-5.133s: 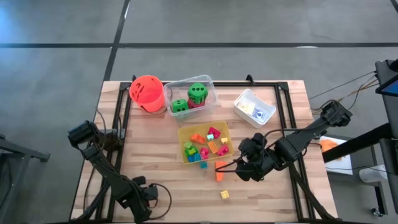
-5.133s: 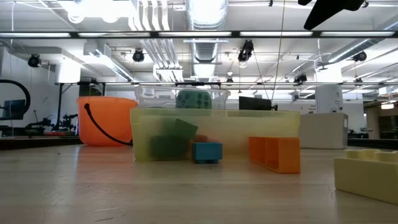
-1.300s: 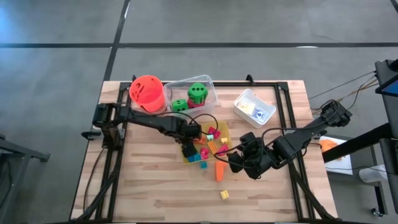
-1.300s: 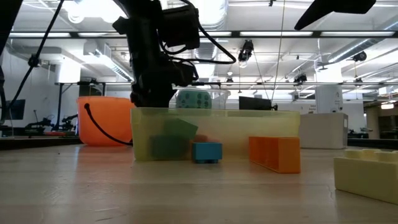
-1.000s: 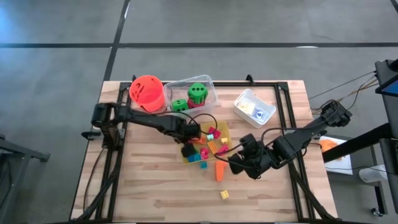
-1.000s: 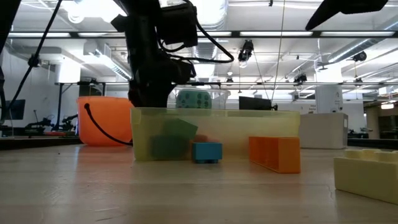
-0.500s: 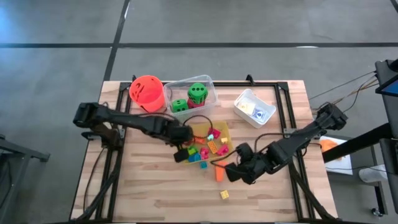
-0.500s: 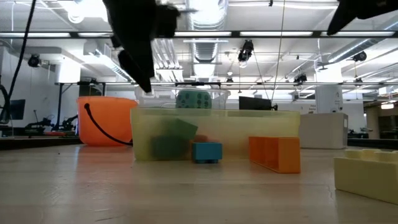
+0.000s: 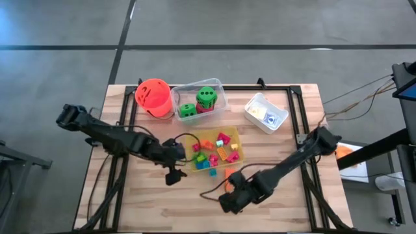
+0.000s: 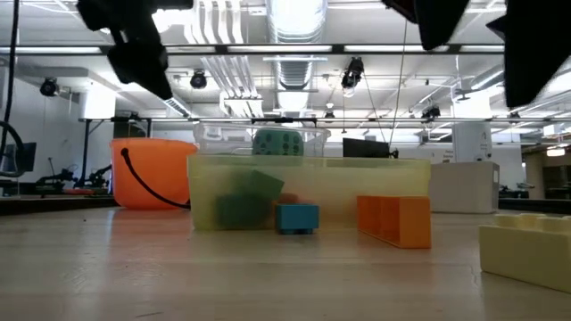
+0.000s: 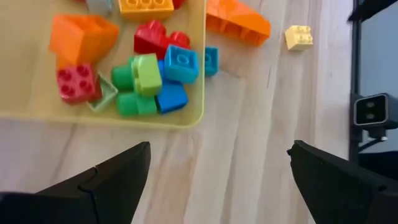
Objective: Pick & Place Toys
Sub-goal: Put the light yellow game piece into the yellow bin
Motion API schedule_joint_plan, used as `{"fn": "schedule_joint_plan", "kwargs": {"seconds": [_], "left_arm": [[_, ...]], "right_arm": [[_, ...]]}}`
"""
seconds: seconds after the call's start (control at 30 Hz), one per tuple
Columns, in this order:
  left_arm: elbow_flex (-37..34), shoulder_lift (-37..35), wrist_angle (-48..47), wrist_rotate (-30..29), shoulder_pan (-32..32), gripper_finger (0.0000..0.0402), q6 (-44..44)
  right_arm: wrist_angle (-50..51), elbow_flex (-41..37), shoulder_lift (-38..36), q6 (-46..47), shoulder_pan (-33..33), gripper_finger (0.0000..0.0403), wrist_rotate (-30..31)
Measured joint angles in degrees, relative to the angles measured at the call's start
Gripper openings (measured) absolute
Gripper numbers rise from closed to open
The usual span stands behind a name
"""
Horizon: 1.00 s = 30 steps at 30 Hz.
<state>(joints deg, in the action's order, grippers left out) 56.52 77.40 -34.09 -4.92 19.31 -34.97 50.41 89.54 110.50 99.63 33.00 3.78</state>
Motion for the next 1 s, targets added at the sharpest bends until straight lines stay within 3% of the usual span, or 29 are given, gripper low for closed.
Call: {"fn": "schedule_joint_plan", "kwargs": {"seconds": [0.2, 0.43, 0.63, 1.0], "left_arm": [[-4.1, -4.2, 2.2, 0.3, 2.0, 0.0374, -2.2], [-4.4, -5.9, 3.6, 2.0, 5.5, 0.0374, 1.5], [-4.4, -6.1, 4.1, 3.0, 8.1, 0.0374, 3.9], [-4.4, -6.1, 4.3, 4.6, 11.0, 0.0374, 5.8]], "right_arm": [[4.9, 8.1, 8.6, 2.5, 0.4, 0.0297, -2.6], [9.2, 14.9, 15.6, 2.8, 0.3, 0.0297, -3.9], [9.2, 17.3, 19.0, 3.3, 0.3, 0.0297, -4.5], [8.6, 15.2, 18.7, 2.2, 0.2, 0.0297, -4.2]]}}
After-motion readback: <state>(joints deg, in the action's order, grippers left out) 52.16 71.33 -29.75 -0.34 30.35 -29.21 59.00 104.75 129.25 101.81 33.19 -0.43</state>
